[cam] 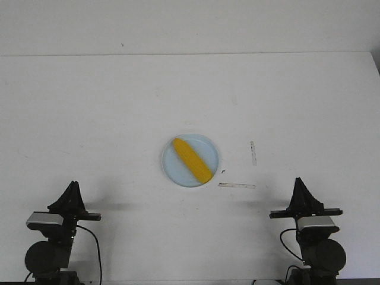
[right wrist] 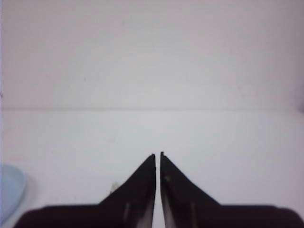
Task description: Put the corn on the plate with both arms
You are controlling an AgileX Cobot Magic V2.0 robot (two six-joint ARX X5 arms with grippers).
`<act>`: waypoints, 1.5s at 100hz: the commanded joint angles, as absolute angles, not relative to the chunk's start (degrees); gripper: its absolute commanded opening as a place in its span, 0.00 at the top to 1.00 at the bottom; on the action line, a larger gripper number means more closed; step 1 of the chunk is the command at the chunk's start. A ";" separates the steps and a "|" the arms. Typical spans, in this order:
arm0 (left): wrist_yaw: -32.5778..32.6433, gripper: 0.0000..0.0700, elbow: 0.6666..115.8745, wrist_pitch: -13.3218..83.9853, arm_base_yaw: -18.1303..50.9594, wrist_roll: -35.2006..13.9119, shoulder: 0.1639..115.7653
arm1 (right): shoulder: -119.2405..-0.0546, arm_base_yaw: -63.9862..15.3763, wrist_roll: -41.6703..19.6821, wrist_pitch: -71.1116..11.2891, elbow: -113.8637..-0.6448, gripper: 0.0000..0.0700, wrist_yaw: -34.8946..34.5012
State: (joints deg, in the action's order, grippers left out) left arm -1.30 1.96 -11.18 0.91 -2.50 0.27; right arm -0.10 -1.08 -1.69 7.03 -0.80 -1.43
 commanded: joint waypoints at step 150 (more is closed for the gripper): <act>-1.04 1.00 0.78 -12.03 0.86 -2.42 0.19 | -0.05 -1.10 1.32 7.22 -0.73 0.98 -1.48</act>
State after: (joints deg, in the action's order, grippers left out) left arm -1.30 1.96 -11.18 0.91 -2.50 0.27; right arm -0.10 -1.08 1.45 6.70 -0.80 -1.48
